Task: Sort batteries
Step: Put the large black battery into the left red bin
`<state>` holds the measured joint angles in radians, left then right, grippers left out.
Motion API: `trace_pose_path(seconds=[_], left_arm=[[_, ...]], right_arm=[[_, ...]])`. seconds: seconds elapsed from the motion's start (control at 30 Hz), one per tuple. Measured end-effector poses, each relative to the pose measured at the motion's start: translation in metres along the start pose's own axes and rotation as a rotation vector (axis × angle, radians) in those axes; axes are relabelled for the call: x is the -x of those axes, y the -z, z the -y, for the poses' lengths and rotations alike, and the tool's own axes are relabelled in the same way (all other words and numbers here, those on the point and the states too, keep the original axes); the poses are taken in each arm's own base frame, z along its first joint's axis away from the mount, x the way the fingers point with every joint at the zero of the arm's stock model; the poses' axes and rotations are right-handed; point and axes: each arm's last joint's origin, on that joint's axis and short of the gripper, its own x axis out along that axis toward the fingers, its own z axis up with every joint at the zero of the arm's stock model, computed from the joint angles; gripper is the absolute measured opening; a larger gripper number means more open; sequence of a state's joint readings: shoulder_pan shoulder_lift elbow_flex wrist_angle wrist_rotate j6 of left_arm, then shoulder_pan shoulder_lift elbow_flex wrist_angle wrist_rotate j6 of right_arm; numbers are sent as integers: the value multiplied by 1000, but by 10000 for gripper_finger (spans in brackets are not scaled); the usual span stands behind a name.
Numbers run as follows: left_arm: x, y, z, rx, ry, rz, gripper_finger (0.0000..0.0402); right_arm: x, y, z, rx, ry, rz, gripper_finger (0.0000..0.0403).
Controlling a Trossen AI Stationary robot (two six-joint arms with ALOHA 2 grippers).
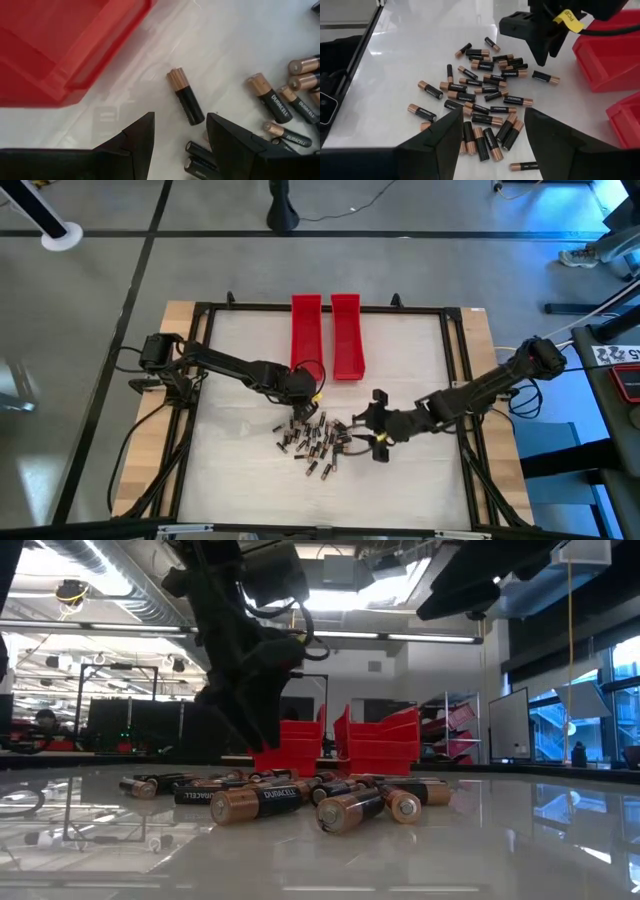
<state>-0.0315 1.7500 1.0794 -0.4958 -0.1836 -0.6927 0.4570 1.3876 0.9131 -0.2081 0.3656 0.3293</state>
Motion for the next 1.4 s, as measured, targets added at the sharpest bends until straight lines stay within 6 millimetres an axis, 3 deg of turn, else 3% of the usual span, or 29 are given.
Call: trace_pose_path(seconds=[0.53, 0.73, 1.0, 1.4], left_arm=[[0, -3, 2, 17, 21, 31, 170], [0, -4, 1, 62, 20, 30, 170], [0, -5, 1, 133, 26, 38, 170], [1, -5, 7, 150, 25, 93, 170]], right_arm=[[0, 0, 0, 14, 31, 8, 214], [-4, -4, 14, 56, 55, 1, 214], [-12, -6, 38, 18, -39, -81, 214], [-12, -5, 40, -13, 4, -88, 214]])
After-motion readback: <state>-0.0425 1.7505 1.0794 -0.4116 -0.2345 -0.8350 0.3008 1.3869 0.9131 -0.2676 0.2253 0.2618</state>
